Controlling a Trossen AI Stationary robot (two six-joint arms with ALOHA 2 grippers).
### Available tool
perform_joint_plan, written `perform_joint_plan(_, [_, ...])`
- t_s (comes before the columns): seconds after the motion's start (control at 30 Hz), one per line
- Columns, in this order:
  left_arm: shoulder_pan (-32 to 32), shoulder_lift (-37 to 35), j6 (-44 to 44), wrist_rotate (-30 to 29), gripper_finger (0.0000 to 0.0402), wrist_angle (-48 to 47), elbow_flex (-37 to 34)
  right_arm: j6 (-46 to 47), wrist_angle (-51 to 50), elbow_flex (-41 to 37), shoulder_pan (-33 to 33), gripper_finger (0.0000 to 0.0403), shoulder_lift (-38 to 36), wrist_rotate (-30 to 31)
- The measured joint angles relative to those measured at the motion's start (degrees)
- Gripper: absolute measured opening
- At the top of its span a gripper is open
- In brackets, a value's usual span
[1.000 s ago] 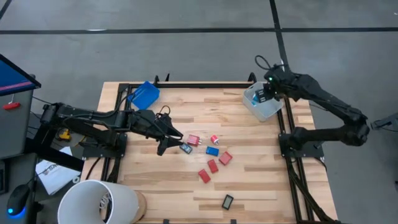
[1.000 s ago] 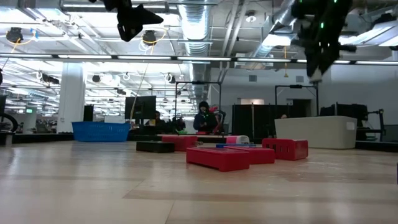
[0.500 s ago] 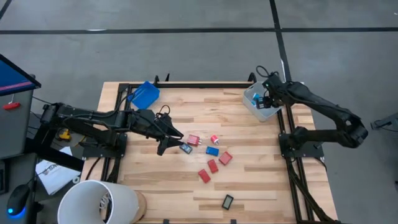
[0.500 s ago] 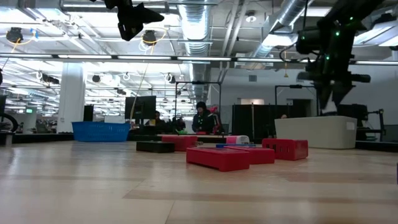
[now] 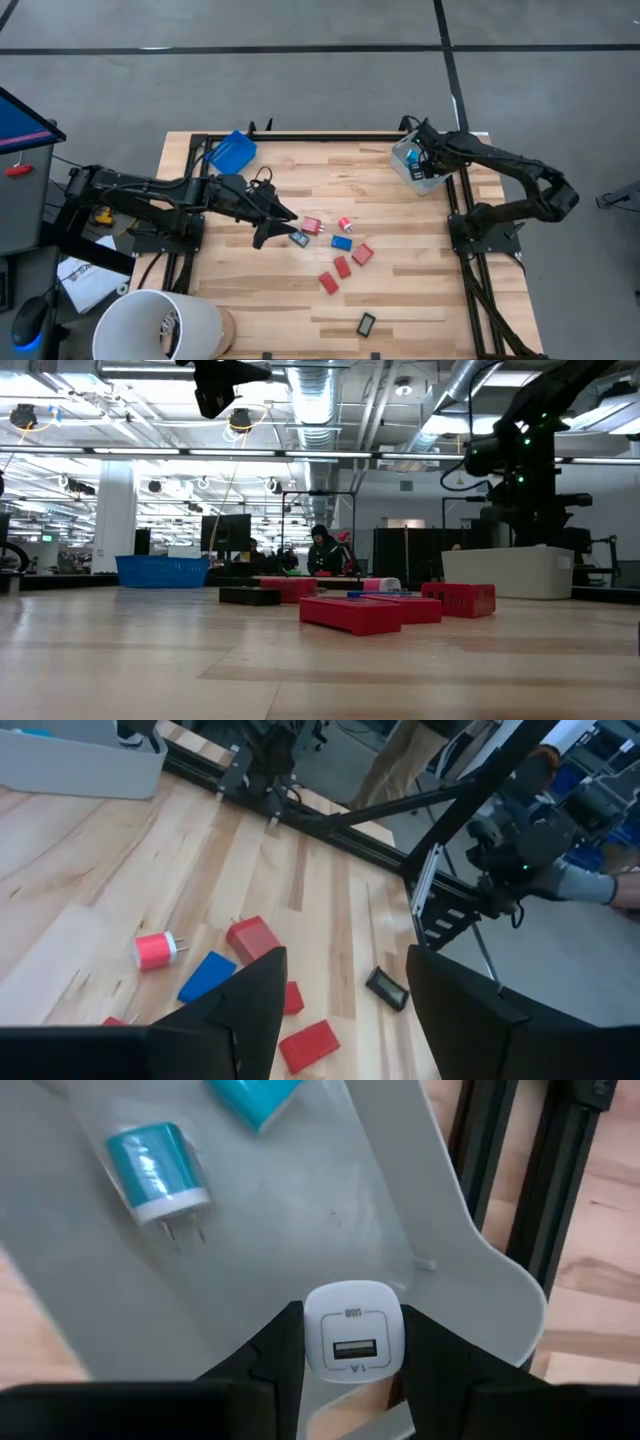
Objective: Pick & Place Office items
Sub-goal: Put the white charger into the gray bin, then put the pink charger into the gray bin
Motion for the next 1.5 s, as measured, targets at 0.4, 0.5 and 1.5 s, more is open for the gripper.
perform_joint_plan(0.4, [0.0,0.0,-1.19,-0.04,0.0204,0.26,0.0,-1.89,6.17,-0.02,-0.07,0.0124,6.78,1.49])
perform_joint_plan(0.5, [0.0,0.0,-1.42,-0.04,0.0204,0.26,0.0,-1.92,7.58,0.0,-0.49,0.0132,8.57,1.72])
perform_joint_plan(1.5, [-1.02,0.0,-3.16,0.1,0.0204,0.35,0.0,-1.08,12.54,0.0,3.83,0.0189,-3.82,1.74])
